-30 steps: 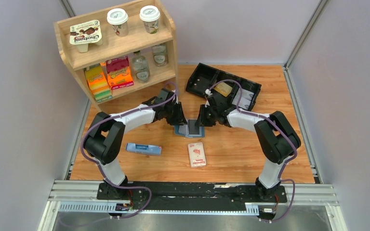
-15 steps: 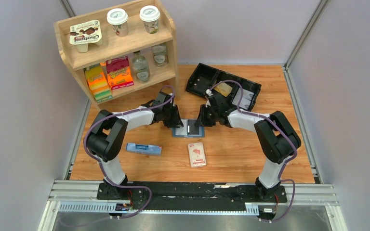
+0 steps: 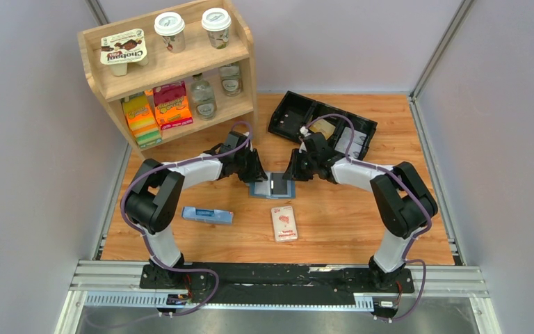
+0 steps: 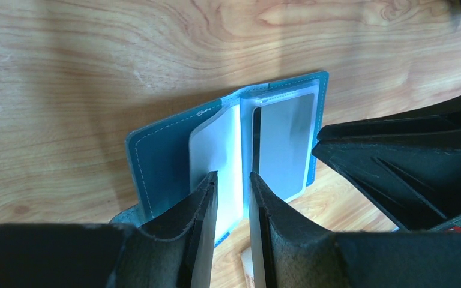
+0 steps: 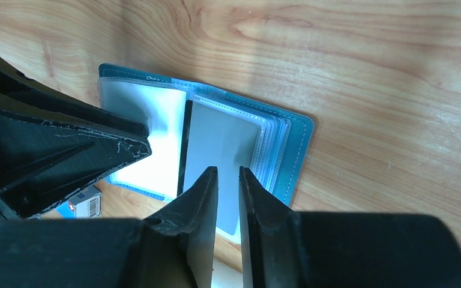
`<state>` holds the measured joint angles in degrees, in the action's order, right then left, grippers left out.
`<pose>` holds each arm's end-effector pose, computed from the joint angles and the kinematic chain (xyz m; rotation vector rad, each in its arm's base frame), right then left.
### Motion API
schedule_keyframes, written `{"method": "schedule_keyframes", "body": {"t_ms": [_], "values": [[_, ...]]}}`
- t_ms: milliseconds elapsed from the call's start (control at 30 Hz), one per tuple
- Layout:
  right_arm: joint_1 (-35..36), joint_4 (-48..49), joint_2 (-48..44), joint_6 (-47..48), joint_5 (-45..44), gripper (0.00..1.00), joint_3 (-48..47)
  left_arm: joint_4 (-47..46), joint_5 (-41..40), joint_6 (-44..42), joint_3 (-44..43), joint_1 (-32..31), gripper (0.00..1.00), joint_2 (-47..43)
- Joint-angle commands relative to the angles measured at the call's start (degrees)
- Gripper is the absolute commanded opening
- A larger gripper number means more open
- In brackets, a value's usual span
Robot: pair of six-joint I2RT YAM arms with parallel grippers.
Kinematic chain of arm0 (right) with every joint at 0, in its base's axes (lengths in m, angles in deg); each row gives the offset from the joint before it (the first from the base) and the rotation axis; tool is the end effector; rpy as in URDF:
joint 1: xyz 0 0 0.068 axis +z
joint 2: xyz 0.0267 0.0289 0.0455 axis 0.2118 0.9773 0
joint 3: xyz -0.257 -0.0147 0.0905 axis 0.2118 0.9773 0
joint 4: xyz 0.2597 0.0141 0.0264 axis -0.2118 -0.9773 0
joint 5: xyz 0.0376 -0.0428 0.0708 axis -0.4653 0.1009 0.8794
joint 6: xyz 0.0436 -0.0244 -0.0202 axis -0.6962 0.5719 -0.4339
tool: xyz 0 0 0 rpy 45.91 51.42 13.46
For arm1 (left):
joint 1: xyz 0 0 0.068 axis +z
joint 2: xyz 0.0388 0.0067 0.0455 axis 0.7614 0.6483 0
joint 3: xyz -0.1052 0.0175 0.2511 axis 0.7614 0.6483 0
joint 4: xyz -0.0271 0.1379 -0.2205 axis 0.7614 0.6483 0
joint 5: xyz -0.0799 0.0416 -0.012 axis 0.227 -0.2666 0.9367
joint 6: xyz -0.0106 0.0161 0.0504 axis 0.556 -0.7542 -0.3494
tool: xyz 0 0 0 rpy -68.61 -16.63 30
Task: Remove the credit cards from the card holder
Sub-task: Remove the credit card from the card holder.
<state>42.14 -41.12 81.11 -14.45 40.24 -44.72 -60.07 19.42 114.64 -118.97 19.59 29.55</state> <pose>0.3067 0.1877 0.1632 -0.0935 2.5535 0.7944 0.3073 -0.1884 0.1631 -0.1895 2.6248 -0.8480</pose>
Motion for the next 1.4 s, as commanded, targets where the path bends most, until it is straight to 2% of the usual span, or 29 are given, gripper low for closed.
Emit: {"method": "schedule_keyframes", "body": {"t_ms": [0,133,367,567,667,800,1133,1367], "values": [[-0.2,2.22,-0.25,-0.46,-0.12,0.2,0.93,-2.67,1.39,0.99,0.23,-0.06,0.33,-0.49],[-0.2,3.01,1.6,-0.38,0.31,0.15,1.73,-3.2,1.65,1.17,0.49,-0.15,0.33,0.13],[-0.2,3.72,2.22,-0.46,0.84,0.14,3.49,-4.08,2.62,1.69,0.84,-0.06,0.34,3.03],[-0.2,4.42,3.01,-0.99,1.9,0.14,4.1,-7.24,5.17,3.27,1.81,-0.15,0.34,3.56],[-0.2,4.34,3.45,-1.25,2.07,0.13,4.37,-12.41,6.83,4.5,3.39,-0.15,0.33,2.95],[-0.12,6.27,3.97,-1.43,2.07,0.13,4.81,-17.07,8.94,6.35,5.15,-0.15,0.28,1.98],[-0.2,6.62,4.68,-1.43,1.9,0.13,5.07,-21.04,8.51,8.02,8.58,0.38,0.02,-1.36],[-0.2,7.23,5.99,-1.52,2.07,0.13,5.33,-28.77,10.7,12.06,14.47,2.84,0.0,-2.06]]}}
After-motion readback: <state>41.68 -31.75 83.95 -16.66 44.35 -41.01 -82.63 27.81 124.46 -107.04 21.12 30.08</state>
